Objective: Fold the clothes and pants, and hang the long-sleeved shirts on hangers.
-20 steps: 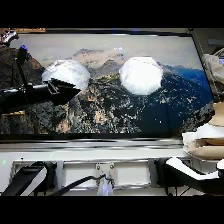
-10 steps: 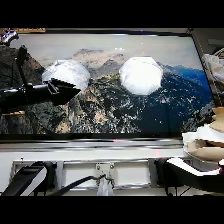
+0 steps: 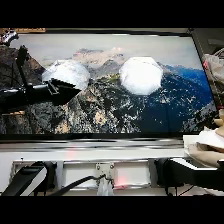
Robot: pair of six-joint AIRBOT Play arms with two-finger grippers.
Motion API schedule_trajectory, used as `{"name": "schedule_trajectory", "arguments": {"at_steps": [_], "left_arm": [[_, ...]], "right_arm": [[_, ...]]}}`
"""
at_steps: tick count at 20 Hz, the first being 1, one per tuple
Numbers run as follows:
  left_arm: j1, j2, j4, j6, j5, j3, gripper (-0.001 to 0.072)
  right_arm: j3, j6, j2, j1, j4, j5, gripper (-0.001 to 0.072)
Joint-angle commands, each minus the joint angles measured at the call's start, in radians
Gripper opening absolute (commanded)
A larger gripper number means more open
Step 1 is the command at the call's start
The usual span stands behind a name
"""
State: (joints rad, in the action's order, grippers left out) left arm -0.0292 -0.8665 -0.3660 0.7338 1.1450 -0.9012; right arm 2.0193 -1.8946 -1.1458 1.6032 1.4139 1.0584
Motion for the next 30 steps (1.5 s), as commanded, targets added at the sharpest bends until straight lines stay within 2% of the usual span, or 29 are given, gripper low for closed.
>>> {"name": "schedule_trajectory", "arguments": {"at_steps": [1, 5, 6, 8, 9, 13, 18, 21, 24, 26, 27, 30], "left_arm": [[-0.001, 0.0, 0.0, 0.0, 0.001, 0.0, 0.0471], [-0.001, 0.0, 0.0, 0.0, 0.001, 0.0, 0.0472], [-0.001, 0.0, 0.0, 0.0, 0.001, 0.0, 0.0472], [-0.001, 0.0, 0.0, 0.0, 0.001, 0.0, 0.0472], [-0.001, 0.0, 0.0, 0.0, 0.001, 0.0, 0.0472], [-0.001, 0.0, 0.0, 0.0, 0.0, 0.0, 0.0472], [-0.001, 0.0, -0.001, 0.0, 0.0, 0.0, 0.0472], [-0.001, 0.0, 0.0, 0.0, -0.001, 0.0, 0.0472], [0.0, -0.001, -0.001, 0.0, -0.025, 0.0, 0.0472], [0.0, -0.001, -0.001, -0.001, -0.067, 0.0, 0.0472], [0.0, -0.001, -0.001, -0.001, -0.099, 0.0, 0.0472], [0.0, 0.001, -0.001, 0.0, -0.225, -0.002, 0.0472]], "right_arm": [[0.0, -0.006, 0.01, 0.187, -0.153, 0.03, 0.0031], [0.0, 0.004, 0.01, 0.306, -0.269, 0.048, 0.0035], [0.0, 0.004, 0.01, 0.315, -0.297, 0.043, 0.0085], [0.0, 0.007, 0.014, 0.317, -0.365, 0.018, 0.0369], [0.0, 0.01, 0.019, 0.317, -0.397, -0.009, 0.0425], [0.0, 0.086, 0.071, 0.317, -0.585, -0.177, 0.0424], [0.0, 0.109, 0.146, 0.316, -0.848, -0.368, 0.0423], [0.0, 0.109, 0.172, 0.287, -1.015, -0.387, 0.0418], [0.0, 0.137, 0.168, 0.021, -1.028, -0.351, 0.0418], [0.0, 0.26, 0.131, -0.279, -1.005, -0.334, 0.0418], [0.0, 0.298, 0.105, -0.435, -0.971, -0.32, 0.0418], [0.0, 0.303, 0.009, -0.874, -0.805, -0.232, 0.0419]]}}
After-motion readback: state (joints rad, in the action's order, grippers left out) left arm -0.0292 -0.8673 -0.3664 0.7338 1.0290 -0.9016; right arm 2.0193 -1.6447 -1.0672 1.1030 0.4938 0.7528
